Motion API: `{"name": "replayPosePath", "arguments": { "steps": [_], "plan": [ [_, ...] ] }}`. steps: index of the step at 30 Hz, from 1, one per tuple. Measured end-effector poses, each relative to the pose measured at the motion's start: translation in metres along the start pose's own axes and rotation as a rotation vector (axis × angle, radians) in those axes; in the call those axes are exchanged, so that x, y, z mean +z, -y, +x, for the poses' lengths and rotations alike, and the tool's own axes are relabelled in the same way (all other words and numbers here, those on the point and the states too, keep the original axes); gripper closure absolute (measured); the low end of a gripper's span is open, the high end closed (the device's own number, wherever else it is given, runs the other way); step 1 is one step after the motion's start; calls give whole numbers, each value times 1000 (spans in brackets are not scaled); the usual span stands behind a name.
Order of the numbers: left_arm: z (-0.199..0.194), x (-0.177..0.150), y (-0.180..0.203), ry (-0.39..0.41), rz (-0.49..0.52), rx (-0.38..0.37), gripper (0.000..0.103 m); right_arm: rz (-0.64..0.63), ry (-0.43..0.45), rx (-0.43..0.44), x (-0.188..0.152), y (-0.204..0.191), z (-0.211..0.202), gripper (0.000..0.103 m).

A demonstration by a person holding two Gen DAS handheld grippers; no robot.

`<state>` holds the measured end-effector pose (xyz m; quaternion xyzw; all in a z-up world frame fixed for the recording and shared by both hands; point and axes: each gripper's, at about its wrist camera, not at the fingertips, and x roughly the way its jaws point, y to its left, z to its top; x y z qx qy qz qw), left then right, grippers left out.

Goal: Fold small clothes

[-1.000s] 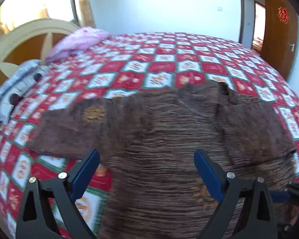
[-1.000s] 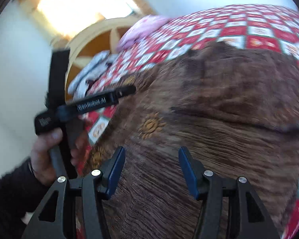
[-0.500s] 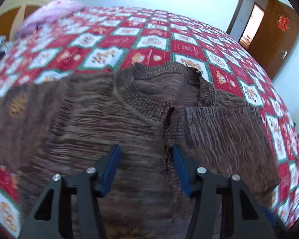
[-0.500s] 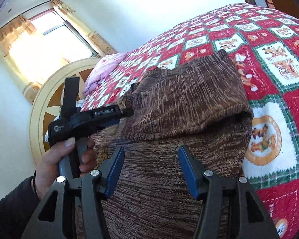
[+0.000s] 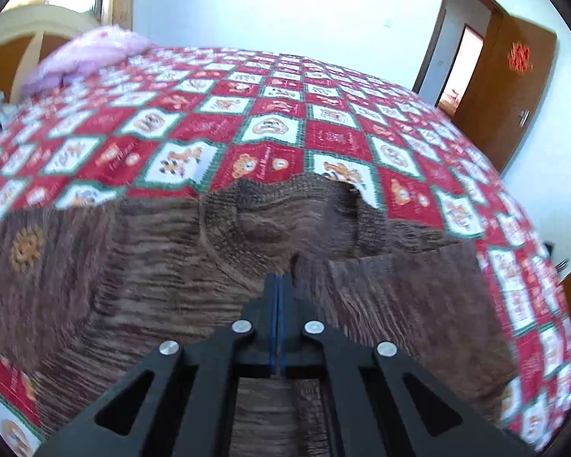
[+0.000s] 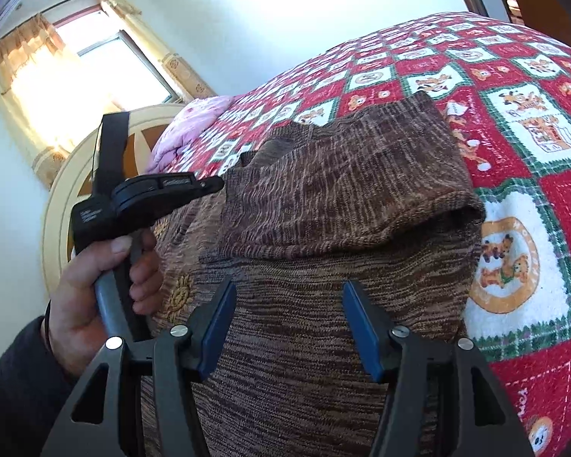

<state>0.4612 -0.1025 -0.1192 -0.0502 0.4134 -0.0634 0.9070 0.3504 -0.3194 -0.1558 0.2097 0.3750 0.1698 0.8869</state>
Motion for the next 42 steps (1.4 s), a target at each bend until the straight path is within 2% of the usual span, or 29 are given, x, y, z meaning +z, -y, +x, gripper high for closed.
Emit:
{"name": "replayPosePath", "arguments": {
  "steps": [4,7,8,10,11,12,14,17,20,29,35,37,39,42],
  "plan": [
    [11,2,-7,-2,0,54,103,-7,1,10,-1,0,0,41],
    [6,-3,-17,-9,-39,17,103,1,-3,15,-1,1,0,41],
    [1,-4,-19,-5,-41,2,97,-1,-4,14,-1,0,1,41],
    [-9,-8,-18,-9,-42,-13,71,-7,-2,12,-2,-1,0,40],
    [-14,-11,-19,-10,-43,-19,43,-8,-2,11,-2,-1,1,40],
    [-24,-16,-19,14,-43,-16,25,-9,-2,11,-1,-1,1,40],
    [-35,-22,-19,62,-28,7,18,-10,-1,10,-2,-1,0,40],
    [-37,-29,-24,35,23,32,18,-15,0,6,-2,-2,0,40],
    [-38,-37,-46,15,-13,66,18,-18,3,1,-3,-2,0,40],
    [-58,-53,-145,9,-189,199,18,-29,12,-11,-4,-4,-1,38],
    [-81,-64,-234,16,-413,271,19,-37,13,-17,-5,-6,-1,37],
    [-88,-68,-256,20,-478,296,28,-40,13,-19,-5,-7,-1,37],
    [-92,-71,-279,29,-558,276,46,-43,13,-21,-5,-7,0,36],
    [-96,-72,-303,56,-656,232,48,-45,14,-22,-5,-7,0,36]
  ]
}}
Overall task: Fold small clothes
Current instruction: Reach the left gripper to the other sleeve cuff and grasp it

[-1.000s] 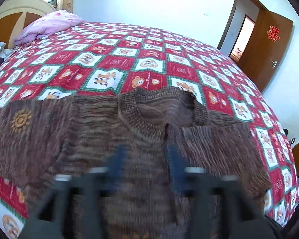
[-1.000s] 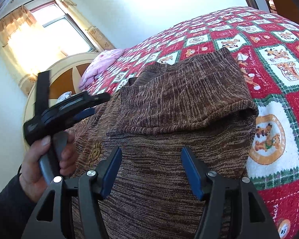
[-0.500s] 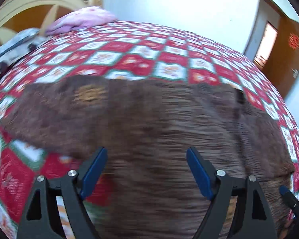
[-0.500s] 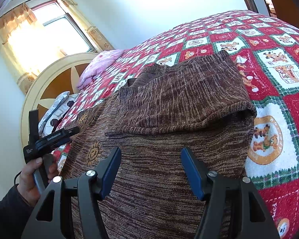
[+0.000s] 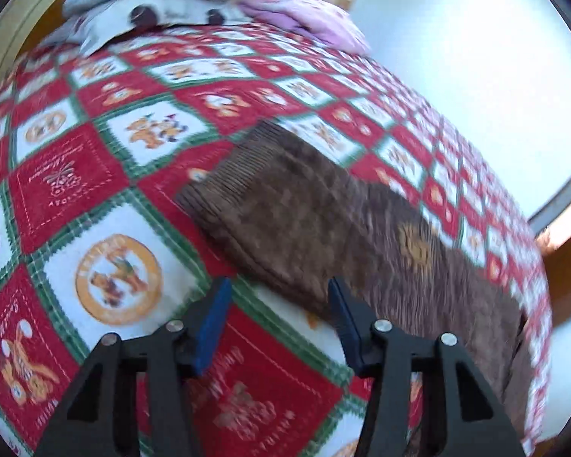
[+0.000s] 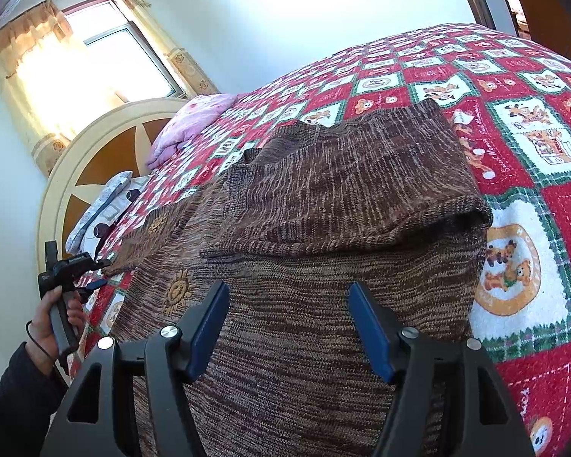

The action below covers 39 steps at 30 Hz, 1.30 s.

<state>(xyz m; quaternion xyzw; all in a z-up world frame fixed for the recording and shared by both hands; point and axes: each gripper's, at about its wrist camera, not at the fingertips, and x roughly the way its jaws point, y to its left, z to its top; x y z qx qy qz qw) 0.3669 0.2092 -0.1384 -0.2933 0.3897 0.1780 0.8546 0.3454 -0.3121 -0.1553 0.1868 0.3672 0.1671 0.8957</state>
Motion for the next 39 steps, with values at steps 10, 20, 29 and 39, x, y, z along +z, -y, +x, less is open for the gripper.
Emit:
{"name": "replayPosePath", "arguments": {
  "steps": [10,20,29,39],
  "plan": [
    [16,23,-20,38,-110,-53,51,-7,1,-3,0,-1,1,35],
    [29,40,-26,57,-71,2,93,-10,-1,-3,-1,-1,1,34],
    [-11,41,3,114,21,-110,94,-9,0,-2,-1,-1,1,33],
    [-53,39,76,138,99,-282,94,-10,-1,-2,-1,-1,1,33]
  ]
}}
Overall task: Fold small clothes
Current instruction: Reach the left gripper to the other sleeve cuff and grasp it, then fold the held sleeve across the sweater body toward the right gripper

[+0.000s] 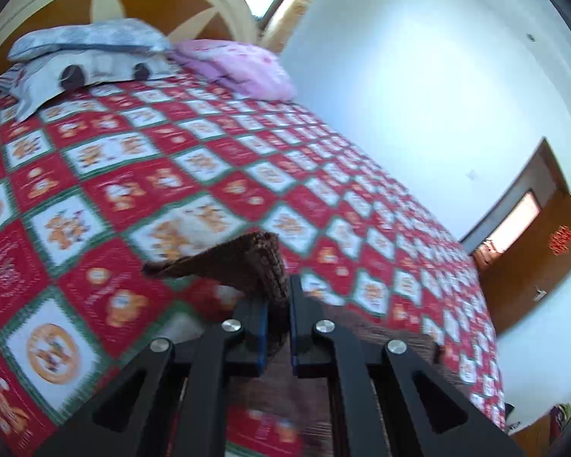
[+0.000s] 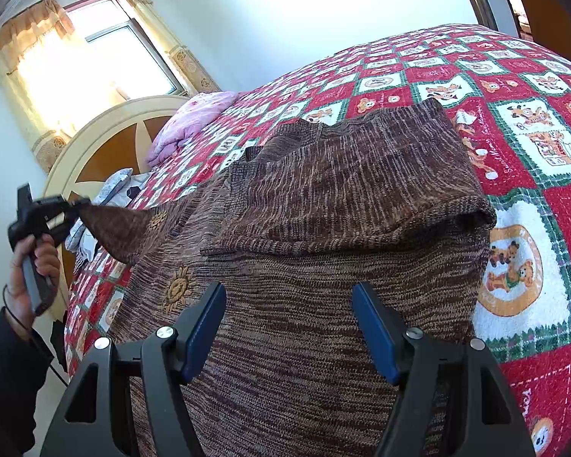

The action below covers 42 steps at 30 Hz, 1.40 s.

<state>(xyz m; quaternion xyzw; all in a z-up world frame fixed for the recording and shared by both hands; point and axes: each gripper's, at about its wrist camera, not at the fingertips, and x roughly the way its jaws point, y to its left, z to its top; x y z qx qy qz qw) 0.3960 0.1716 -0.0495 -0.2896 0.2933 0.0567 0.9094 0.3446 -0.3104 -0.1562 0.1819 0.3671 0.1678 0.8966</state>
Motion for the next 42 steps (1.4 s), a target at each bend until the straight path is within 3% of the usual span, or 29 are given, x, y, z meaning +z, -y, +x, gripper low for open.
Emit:
{"name": "replayPosePath", "arguments": {
  "steps": [7,13,17,21,25,26,29,33,35,36,39,42],
  "plan": [
    [-7,-14,78,-20,57,-139,94,0,0,-1,0,0,0,33],
    [2,-51,142,-48,143,-222,94,-1,-1,-1,0,0,0,33],
    [18,-95,178,-90,246,-221,94,-5,-4,-1,-2,-2,1,32],
    [38,-147,206,-116,389,-169,94,-5,-6,2,-2,-2,2,32],
    [51,-189,223,-188,500,-161,88,-5,-10,7,-2,-2,3,31],
    [49,-197,226,-205,521,-185,86,-5,-10,8,-1,-2,3,31],
    [32,-208,235,-198,597,-214,55,-4,-11,12,-1,-2,3,30],
    [-3,-202,229,-86,711,-218,34,-4,-10,16,-1,-1,3,30],
    [-8,-192,216,-25,738,-166,26,-2,-9,20,-1,0,2,30],
    [-5,-184,207,12,756,-97,20,0,-6,23,-1,0,1,30],
    [19,-162,172,79,788,149,19,7,26,13,-2,1,-5,30],
    [53,-140,123,57,764,376,19,-16,72,-19,1,-6,-15,30]
  ]
}}
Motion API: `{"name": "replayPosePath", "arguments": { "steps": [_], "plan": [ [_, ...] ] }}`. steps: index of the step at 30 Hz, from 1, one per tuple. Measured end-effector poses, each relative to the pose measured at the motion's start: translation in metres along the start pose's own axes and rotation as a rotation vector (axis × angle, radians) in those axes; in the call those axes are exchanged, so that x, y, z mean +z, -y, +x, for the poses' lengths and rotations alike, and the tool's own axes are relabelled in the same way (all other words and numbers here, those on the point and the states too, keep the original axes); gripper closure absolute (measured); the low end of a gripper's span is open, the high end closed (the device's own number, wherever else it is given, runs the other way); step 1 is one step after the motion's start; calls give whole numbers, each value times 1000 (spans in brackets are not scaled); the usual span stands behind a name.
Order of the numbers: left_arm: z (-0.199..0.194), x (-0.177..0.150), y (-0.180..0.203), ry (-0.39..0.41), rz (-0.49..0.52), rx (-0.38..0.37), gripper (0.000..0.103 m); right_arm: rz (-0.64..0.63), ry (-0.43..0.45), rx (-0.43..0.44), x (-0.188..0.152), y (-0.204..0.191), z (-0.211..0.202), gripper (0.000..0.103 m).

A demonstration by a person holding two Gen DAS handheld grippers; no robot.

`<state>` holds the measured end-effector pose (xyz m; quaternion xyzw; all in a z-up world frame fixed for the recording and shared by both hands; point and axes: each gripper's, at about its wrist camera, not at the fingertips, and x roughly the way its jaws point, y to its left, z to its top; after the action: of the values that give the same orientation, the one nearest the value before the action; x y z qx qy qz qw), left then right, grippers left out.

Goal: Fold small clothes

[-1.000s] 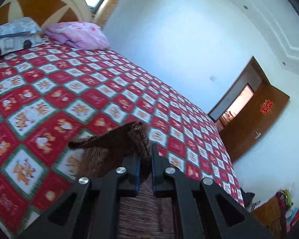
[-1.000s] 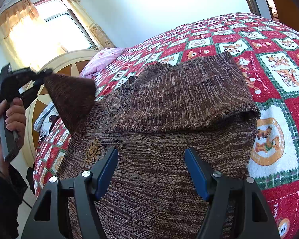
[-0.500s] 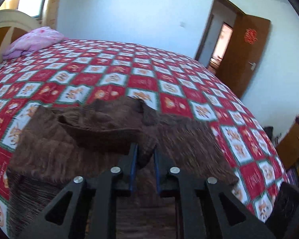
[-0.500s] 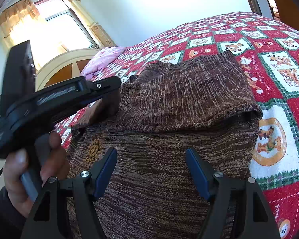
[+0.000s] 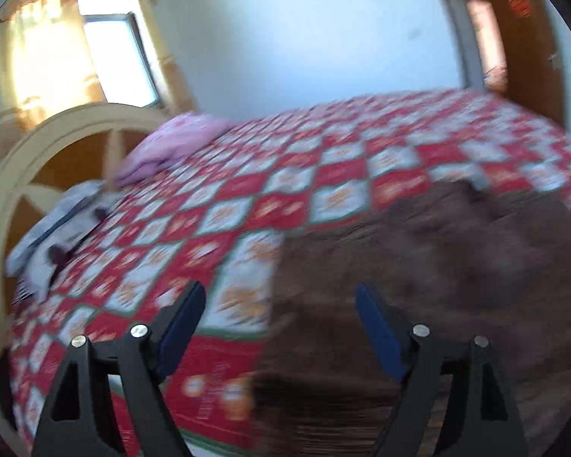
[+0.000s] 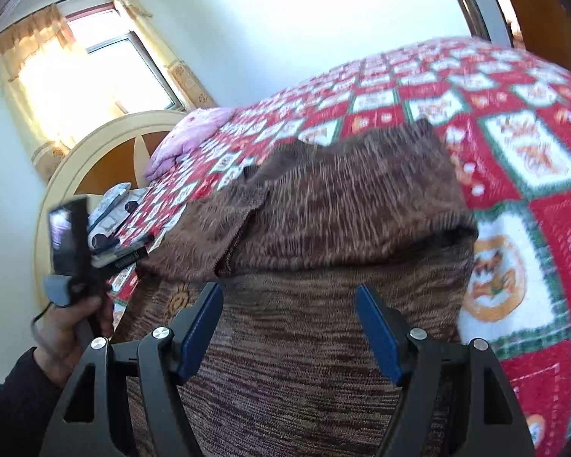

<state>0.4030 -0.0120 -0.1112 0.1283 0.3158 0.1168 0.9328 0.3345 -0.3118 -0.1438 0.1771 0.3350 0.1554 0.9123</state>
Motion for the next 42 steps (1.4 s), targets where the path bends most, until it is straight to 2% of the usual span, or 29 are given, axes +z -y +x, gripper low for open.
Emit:
{"name": "replayPosePath", "arguments": {
  "steps": [2,4,5,8,9,11,13,14,15,17,18,24,27,29,30,31,32,33,34,36,38,39,40,41,42],
  "plan": [
    [29,-12,-20,-98,-54,15,19,7,-20,18,7,-7,3,30],
    [50,-19,-33,-218,-120,-45,19,18,-49,31,17,-17,12,30],
    [55,-20,-36,-238,-136,-67,19,13,-55,19,25,-24,18,32],
    [59,-21,-37,-259,-148,-61,10,27,-71,50,51,-38,41,37],
    [58,-22,-37,-258,-155,-51,6,27,-95,58,61,-43,55,37],
    [57,-25,-40,-254,-176,-27,2,37,-128,40,73,-47,78,46],
    [57,-29,-41,-260,-192,-25,1,78,-194,27,83,-45,110,51],
    [58,-30,-44,-267,-205,-26,0,97,-224,22,85,-43,124,64],
    [60,-32,-47,-272,-217,-26,0,96,-244,18,85,-44,134,72],
    [61,-36,-52,-280,-245,-32,0,54,-257,0,86,-54,142,99],
    [61,-37,-55,-284,-263,-36,0,27,-255,-8,86,-59,143,103],
    [62,-42,-60,-281,-300,-53,0,-133,-109,-98,106,-87,118,103],
    [61,-43,-60,-278,-300,-52,0,-100,-91,-110,119,-80,115,103],
    [60,-44,-59,-279,-300,-46,0,-83,-118,-114,121,-74,121,99],
    [58,-44,-60,-274,-299,-44,0,-66,-138,-103,120,-71,126,90],
    [58,-44,-60,-271,-300,-46,0,-50,-158,-83,117,-67,129,52],
    [58,-44,-61,-271,-305,-51,0,-34,-180,-54,113,-63,133,27],
    [59,-45,-62,-272,-315,-61,0,-23,-188,-34,109,-61,135,27],
    [59,-46,-64,-273,-321,-68,0,-28,-205,-36,103,-61,139,29],
    [60,-46,-65,-270,-329,-77,0,-75,-220,-98,95,-64,147,41],
    [60,-47,-66,-268,-337,-83,0,-82,-247,-112,89,-62,156,68],
    [60,-46,-66,-268,-338,-85,0,-87,-266,-120,87,-60,162,74],
    [61,-47,-67,-269,-340,-87,0,-101,-266,-126,85,-61,163,86],
    [61,-47,-67,-269,-342,-89,0,-118,-255,-128,84,-63,162,94],
    [61,-47,-67,-269,-343,-90,0,-133,-236,-130,86,-67,159,95]
  ]
}}
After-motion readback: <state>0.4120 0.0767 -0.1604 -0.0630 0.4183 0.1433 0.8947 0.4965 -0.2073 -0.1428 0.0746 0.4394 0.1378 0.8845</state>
